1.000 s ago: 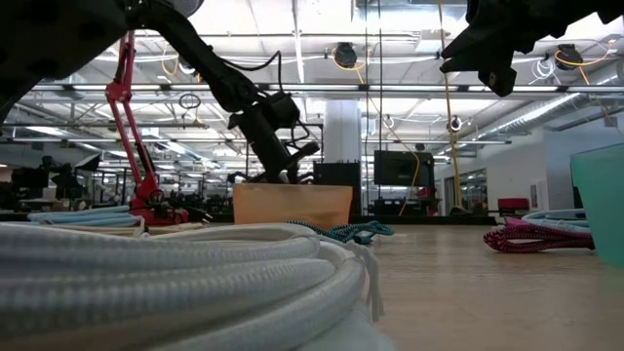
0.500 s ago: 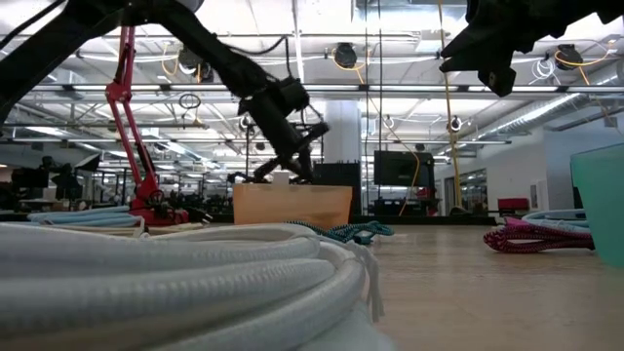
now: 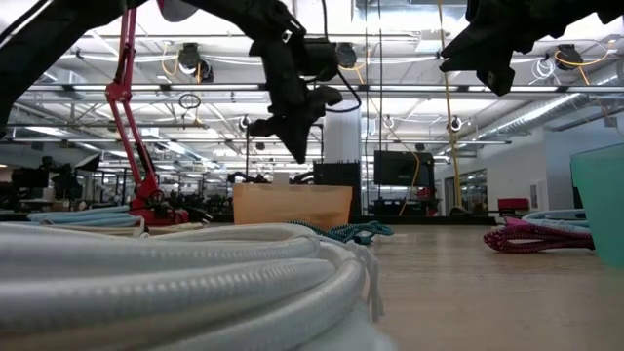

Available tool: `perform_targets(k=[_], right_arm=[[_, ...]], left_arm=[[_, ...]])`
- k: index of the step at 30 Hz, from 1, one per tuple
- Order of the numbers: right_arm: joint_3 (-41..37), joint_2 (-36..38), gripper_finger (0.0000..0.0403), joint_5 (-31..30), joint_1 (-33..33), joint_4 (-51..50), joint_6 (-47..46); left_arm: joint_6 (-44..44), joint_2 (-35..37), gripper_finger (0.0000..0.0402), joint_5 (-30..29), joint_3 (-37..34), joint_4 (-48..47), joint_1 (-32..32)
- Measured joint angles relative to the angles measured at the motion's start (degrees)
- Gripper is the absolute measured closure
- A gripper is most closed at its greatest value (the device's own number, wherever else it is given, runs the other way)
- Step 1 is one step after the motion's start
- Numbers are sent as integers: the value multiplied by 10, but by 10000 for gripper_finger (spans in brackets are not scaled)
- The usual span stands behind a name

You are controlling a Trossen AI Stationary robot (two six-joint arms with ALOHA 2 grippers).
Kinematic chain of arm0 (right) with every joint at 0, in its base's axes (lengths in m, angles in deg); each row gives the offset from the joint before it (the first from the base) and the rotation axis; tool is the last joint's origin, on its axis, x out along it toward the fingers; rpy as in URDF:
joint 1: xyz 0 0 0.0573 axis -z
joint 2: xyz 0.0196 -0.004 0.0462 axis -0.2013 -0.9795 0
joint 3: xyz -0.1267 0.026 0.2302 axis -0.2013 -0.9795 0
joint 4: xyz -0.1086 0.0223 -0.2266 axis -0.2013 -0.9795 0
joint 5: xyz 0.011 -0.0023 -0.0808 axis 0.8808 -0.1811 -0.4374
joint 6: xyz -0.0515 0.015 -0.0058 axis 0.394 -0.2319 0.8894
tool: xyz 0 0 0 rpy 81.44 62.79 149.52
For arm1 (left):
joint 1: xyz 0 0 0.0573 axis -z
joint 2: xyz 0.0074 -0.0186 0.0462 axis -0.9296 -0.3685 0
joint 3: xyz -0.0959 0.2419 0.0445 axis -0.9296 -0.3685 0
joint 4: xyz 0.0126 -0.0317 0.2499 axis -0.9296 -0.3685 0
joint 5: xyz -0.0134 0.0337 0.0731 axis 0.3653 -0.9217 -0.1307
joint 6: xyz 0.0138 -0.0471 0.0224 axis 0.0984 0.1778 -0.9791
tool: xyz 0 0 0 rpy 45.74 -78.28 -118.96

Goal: Pick & Place USB Port
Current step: Put the light brown wire cable into the orange bin

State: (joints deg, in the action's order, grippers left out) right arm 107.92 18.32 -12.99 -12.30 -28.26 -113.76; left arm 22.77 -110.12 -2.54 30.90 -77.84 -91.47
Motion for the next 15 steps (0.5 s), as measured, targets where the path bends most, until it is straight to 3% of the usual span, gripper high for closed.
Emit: perform_targets(k=[6, 15], right_arm=[[0, 0, 319, 0, 0, 0, 0], [0, 0, 319, 3, 0, 0, -1]], left_arm=[[1, 1, 402, -53, -18, -40, 33], [21, 1, 402, -85, -100, -34, 11]])
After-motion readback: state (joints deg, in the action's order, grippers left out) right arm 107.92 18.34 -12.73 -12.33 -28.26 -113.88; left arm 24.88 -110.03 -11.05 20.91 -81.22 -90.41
